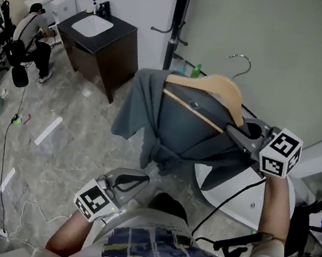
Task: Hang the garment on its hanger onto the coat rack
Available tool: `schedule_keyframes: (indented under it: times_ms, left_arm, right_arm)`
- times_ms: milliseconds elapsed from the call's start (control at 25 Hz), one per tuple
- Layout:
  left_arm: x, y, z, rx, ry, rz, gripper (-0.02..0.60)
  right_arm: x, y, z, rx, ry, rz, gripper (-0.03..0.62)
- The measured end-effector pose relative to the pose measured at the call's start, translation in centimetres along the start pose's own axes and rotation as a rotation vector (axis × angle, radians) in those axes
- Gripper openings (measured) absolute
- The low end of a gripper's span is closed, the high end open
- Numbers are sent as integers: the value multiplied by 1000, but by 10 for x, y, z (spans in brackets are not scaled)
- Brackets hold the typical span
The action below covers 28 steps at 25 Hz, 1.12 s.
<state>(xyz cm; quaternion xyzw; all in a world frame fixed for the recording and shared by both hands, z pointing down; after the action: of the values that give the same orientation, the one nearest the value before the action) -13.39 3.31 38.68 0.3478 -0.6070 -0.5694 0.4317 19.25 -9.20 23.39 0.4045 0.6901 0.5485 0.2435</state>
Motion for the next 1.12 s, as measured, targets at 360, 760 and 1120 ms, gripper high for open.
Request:
schedule_keyframes:
  times_ms: [360,760,1120]
  left_arm:
    - [80,-1,-24,-15,-117,1,2]
    - [181,-27,-79,-40,-234,-3,2]
    - [231,-34,-112,-44,-321,-10,2]
  right_arm:
    - [-132,-29,-103,-19,-40,32,15]
    - [-276,-68,-230,5,-125,72,15]
    - [-366,-69,-311,41,-143,60,15]
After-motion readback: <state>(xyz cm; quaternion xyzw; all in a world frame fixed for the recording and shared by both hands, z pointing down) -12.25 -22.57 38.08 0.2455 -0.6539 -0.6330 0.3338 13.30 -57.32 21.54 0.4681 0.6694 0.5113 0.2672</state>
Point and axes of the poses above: the fingertips, and each gripper's own axes: z backward along the fingers, x to its left, y out of its underside, the point moved 10 cm from there along z, backward along the fingers, and after that the axes turned 13 degrees about -x, right-handed, at the moved point
